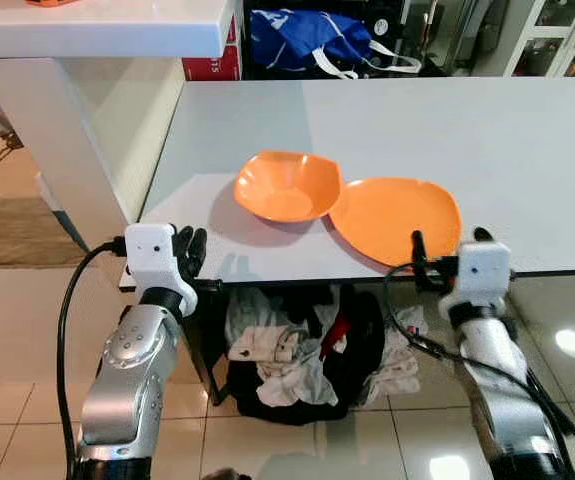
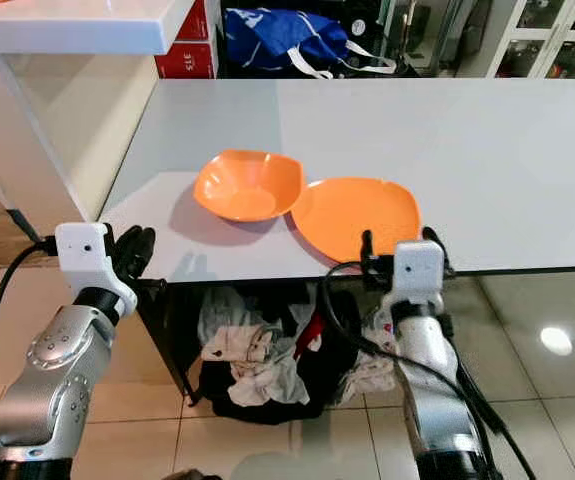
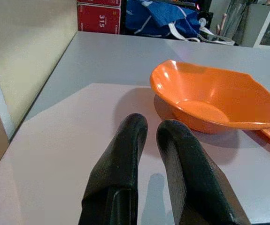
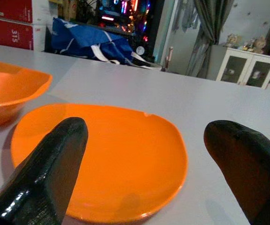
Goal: Setting the table
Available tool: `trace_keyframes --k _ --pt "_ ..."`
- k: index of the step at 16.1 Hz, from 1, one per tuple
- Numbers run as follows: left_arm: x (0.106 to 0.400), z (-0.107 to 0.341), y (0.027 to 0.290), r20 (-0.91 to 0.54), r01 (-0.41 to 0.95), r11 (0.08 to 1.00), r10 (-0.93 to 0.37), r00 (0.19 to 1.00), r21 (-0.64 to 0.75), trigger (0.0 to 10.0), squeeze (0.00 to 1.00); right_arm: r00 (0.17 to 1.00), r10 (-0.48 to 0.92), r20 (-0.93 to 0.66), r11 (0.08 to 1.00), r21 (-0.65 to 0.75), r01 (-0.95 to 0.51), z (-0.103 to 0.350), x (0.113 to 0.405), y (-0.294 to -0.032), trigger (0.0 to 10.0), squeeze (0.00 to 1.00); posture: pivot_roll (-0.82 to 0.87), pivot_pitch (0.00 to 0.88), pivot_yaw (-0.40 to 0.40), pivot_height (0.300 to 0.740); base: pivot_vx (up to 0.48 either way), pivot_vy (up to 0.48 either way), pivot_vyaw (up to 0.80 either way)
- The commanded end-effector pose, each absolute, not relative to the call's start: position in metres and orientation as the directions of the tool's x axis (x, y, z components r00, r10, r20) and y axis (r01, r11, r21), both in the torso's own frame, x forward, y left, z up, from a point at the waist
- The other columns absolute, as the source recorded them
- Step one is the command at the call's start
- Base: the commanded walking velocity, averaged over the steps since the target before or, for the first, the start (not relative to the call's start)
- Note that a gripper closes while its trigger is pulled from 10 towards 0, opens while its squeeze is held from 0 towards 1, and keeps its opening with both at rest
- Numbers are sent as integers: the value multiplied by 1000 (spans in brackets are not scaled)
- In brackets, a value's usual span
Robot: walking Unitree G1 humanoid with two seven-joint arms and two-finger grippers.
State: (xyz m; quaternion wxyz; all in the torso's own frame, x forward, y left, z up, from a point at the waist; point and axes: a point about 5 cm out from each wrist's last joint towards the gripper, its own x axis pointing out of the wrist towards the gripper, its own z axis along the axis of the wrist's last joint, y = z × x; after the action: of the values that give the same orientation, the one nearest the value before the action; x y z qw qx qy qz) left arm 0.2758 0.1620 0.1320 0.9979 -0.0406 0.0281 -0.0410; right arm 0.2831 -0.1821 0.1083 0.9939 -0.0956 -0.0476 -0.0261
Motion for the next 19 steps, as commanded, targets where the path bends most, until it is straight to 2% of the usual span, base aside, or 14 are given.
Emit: trace_keyframes --k 1,19 --pt "279 135 160 -49 91 993 -95 994 -72 10000 0 996 -21 92 983 -179 37 109 286 -178 10000 0 -50 0 46 740 0 289 0" --pt "285 133 160 -57 41 996 -45 997 -82 10000 0 999 25 47 985 -172 -16 100 289 -171 10000 0 -53 0 42 740 0 480 0"
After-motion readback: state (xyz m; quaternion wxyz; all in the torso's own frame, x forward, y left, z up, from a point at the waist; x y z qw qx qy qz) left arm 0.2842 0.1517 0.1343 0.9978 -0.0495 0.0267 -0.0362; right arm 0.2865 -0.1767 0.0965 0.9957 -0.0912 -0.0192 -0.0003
